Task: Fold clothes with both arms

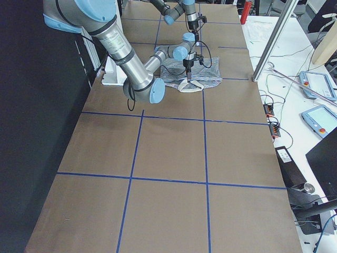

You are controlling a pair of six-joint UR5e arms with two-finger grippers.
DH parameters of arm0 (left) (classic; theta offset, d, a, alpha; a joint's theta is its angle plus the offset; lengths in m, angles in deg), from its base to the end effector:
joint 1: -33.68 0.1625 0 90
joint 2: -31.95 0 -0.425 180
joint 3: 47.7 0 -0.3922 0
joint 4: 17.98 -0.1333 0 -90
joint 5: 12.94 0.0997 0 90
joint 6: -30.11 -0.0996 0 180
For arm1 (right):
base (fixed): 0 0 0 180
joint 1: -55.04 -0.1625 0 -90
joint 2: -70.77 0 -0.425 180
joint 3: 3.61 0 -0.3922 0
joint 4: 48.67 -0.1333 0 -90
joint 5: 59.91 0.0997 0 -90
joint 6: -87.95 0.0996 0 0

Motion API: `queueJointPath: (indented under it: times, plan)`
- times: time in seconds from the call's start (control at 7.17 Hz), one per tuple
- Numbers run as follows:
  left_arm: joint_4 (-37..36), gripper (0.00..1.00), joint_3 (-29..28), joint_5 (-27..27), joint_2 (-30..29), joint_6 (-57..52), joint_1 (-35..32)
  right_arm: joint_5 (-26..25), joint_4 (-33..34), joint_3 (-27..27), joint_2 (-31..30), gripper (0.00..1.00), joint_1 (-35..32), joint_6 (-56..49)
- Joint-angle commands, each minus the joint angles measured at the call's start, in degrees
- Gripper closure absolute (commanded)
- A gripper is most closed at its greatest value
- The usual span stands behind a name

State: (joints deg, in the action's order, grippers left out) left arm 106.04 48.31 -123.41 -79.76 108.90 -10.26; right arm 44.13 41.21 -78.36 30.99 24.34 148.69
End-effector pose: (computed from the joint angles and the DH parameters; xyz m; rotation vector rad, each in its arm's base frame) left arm 0.3880 -0.5107 0.3313 0.2086 1.0969 -0.3186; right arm -0.6194 -0.4947 0.2314 0.0989 -0.6463 -0.0508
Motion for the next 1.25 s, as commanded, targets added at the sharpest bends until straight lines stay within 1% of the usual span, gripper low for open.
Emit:
queueJointPath:
  times: [0.0,0.28,0.42,0.56,0.7,0.84,0.98,1.12]
  plan:
    - [0.0,0.54,0.05,0.0,0.01,0.05,0.0,0.29,0.29,0.4,-1.34,0.0,-2.15,-2.45]
    - [0.0,0.54,0.05,0.0,0.01,0.05,0.0,2.65,1.51,-2.74,-5.98,0.0,-6.1,-7.45]
    - [0.0,0.54,0.31,0.0,0.09,0.83,0.0,3.01,5.18,-5.46,-5.4,0.0,-6.29,-7.74]
    - [0.0,0.54,0.49,0.0,0.09,0.93,0.0,4.06,6.95,-7.66,-5.13,0.0,-6.29,-7.65]
    - [0.0,0.54,0.75,0.0,0.09,0.93,0.0,4.24,7.14,-8.82,-5.04,0.0,-6.29,-6.78]
    - [-0.09,0.54,1.19,0.0,0.09,1.19,0.0,3.98,6.71,-8.83,-4.86,0.0,-6.29,-6.42]
    - [-0.09,0.54,1.46,0.0,0.09,1.36,0.0,3.81,4.97,-6.13,-2.69,0.0,-6.29,-4.24]
    - [-0.09,0.54,1.63,0.0,0.09,2.06,0.0,3.72,1.73,0.33,1.51,0.0,-6.29,-2.74]
